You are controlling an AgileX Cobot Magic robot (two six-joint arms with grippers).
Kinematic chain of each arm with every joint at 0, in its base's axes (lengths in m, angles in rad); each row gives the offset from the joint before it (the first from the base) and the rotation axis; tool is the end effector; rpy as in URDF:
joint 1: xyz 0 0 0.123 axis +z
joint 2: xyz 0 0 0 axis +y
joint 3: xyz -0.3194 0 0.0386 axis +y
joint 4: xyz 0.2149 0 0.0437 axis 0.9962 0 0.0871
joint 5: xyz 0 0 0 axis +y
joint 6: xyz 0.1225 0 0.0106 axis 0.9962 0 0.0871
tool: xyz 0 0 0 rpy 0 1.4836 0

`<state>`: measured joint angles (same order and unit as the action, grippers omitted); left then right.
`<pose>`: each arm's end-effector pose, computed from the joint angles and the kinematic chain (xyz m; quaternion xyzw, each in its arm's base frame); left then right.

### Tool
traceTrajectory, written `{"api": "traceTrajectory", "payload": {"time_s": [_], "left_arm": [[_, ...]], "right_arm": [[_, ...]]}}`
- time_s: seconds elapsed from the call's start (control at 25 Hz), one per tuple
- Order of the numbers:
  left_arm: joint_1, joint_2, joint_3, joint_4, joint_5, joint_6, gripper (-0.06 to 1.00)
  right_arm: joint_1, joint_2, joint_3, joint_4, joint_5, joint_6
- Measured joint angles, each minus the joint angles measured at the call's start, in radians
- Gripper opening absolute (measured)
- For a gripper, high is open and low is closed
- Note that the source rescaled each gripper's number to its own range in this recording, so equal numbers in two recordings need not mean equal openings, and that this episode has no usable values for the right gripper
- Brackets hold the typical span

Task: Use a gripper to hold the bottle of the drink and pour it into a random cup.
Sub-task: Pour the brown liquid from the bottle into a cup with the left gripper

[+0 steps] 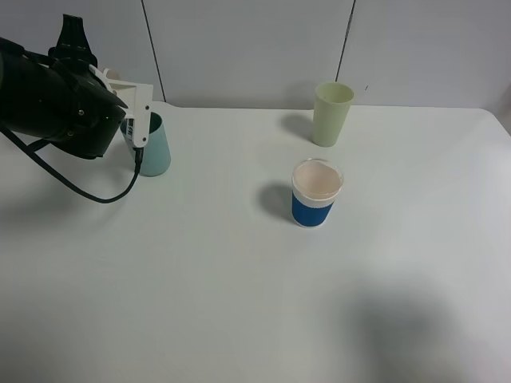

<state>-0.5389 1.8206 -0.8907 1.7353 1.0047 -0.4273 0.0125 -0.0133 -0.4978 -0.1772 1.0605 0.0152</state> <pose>0.3413 -0.0847 0.2390 0.5289 0.6119 0.5562 0.1911 -0.0445 -0.0195 0.2470 0.0050 0.8469 -0.0811 0.5255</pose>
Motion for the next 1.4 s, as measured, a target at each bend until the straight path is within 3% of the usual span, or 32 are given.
{"api": "traceTrajectory", "payload": {"time_s": [1.16, 1.4], "left_arm": [[-0.020, 0.000, -0.007, 0.001, -0.022, 0.034, 0.00], [-0.020, 0.000, -0.007, 0.001, -0.024, 0.094, 0.00]], "right_arm": [[0.000, 0.000, 0.000, 0.000, 0.000, 0.000], [0.000, 0.000, 0.000, 0.000, 0.000, 0.000]]}}
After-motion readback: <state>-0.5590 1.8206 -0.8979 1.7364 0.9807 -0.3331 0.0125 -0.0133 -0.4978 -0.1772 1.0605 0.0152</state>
